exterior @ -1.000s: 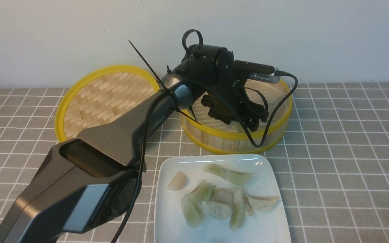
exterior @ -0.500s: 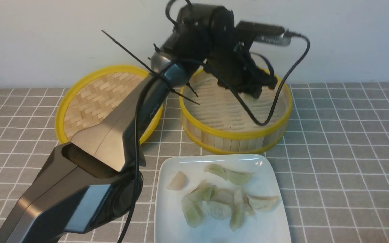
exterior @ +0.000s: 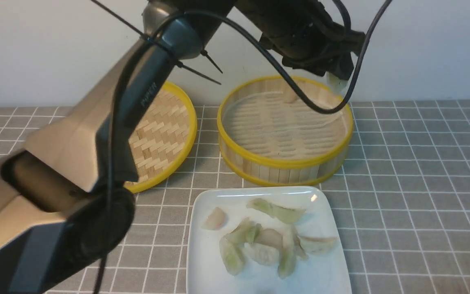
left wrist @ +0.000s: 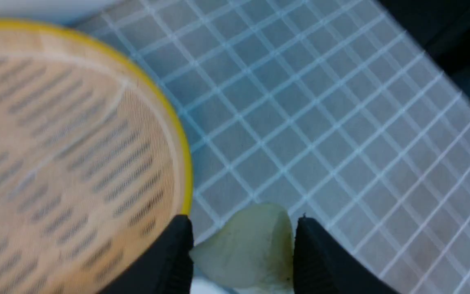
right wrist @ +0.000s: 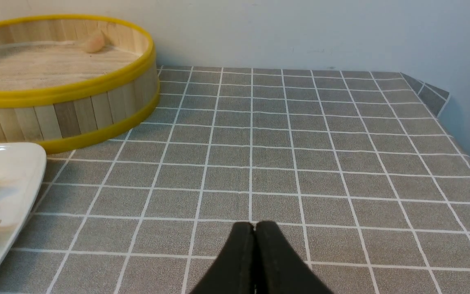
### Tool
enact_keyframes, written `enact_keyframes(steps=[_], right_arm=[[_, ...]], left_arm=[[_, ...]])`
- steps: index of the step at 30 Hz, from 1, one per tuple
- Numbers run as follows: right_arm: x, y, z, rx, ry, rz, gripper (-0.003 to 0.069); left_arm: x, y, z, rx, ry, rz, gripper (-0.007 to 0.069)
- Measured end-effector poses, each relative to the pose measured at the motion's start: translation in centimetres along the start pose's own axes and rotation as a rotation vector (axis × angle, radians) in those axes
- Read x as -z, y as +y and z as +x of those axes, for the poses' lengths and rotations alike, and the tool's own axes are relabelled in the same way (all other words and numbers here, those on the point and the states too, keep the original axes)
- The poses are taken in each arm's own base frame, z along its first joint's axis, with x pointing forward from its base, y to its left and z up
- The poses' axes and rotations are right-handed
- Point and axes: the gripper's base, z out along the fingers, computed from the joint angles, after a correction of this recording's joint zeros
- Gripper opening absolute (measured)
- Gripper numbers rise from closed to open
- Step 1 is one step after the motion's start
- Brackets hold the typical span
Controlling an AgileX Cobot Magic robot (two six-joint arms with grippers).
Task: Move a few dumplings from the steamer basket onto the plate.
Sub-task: Use the left arm to put the dumpling into the plate
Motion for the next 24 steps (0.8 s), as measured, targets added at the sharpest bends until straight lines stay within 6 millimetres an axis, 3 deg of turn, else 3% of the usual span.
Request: enact_keyframes(steps=[4, 7, 12, 16, 24], right_arm=[[0.0, 0.0, 0.0, 0.0, 0.0, 0.0, -0.0014], [0.0, 0.0, 0.0, 0.005, 0.0, 0.002, -0.0014], [0.0, 0.0, 0.0, 0.005, 0.0, 0.002, -0.0014], [0.0, 0.0, 0.0, 0.0, 0.0, 0.0, -0.0014], [0.0, 0.0, 0.0, 0.0, 0.0, 0.0, -0.0014]], left_arm=[[-0.9, 0.1, 3.7, -0.017, 0.192, -0.075, 0.0286], [-0.4, 0.2, 6.5, -0.053, 0.304, -0.116, 0.0286], [-0.5, 1.9, 10.3, -0.084, 0.451, -0.218, 0.0286], [-1.5, 2.6, 12.3, -0.073, 0.528, -0.229, 0.0285], [-3.1, 2.0, 14.8, 0.024, 0.591, -0.091, 0.0279]])
